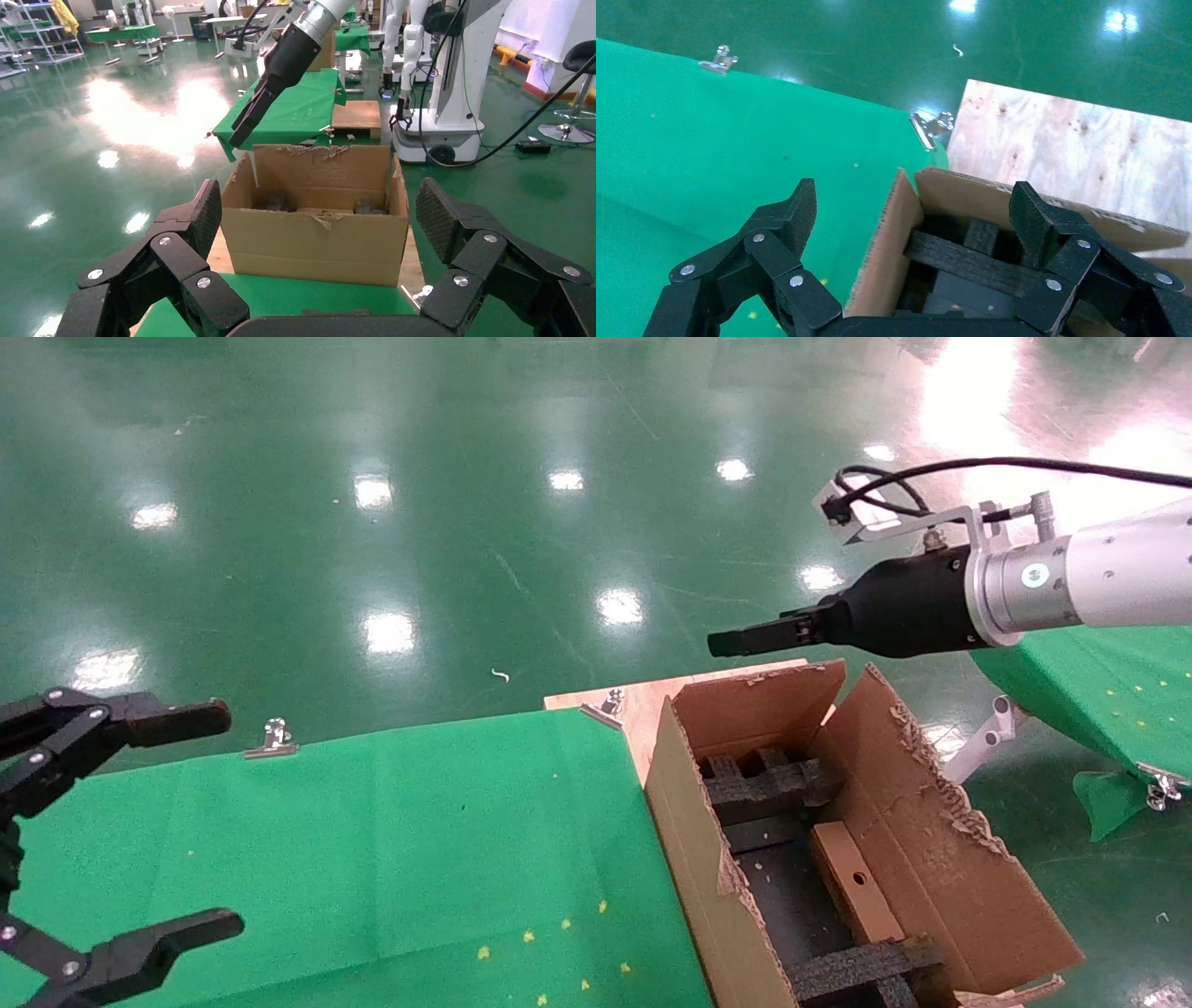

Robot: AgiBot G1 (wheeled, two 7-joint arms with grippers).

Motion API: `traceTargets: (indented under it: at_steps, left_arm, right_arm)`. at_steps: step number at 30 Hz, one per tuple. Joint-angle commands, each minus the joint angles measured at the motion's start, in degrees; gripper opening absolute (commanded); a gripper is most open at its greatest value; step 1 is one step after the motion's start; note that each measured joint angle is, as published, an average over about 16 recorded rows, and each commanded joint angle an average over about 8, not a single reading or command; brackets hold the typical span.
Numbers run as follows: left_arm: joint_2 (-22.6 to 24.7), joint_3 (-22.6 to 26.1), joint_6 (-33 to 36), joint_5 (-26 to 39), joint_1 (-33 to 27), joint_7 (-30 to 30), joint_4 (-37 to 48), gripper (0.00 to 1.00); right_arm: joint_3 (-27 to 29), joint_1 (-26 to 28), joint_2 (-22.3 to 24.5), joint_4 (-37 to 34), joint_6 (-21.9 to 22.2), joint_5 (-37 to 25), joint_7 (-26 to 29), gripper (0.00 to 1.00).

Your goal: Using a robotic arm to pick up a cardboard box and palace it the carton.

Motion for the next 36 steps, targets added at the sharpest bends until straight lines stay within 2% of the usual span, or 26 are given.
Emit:
traceTargets:
  at_steps: [1, 6, 11, 36]
  left_arm:
    - [0.0, 0.0, 0.0, 0.0, 0.0, 0.0, 0.0, 1.0]
    - [0.0, 0.0, 0.0, 0.0, 0.0, 0.0, 0.0, 1.0]
    - [0.0, 0.0, 0.0, 0.0, 0.0, 0.0, 0.0, 1.0]
    - [0.0, 0.1, 0.0, 0.0, 0.0, 0.0, 0.0, 1.0]
  right_arm:
    - [0.2, 0.2, 0.1, 0.2, -0.4, 0.4, -0.1, 1.0]
    - [0.1, -0.6, -0.1, -0.3, 0.2, -0.1, -0.2, 1.0]
    - [2.7, -2.7, -0.3, 0.3, -1.0, 1.3, -2.8, 1.0]
    - [26.4, -21.6, -1.9, 6.4, -12.2, 15.6, -26.5, 1.0]
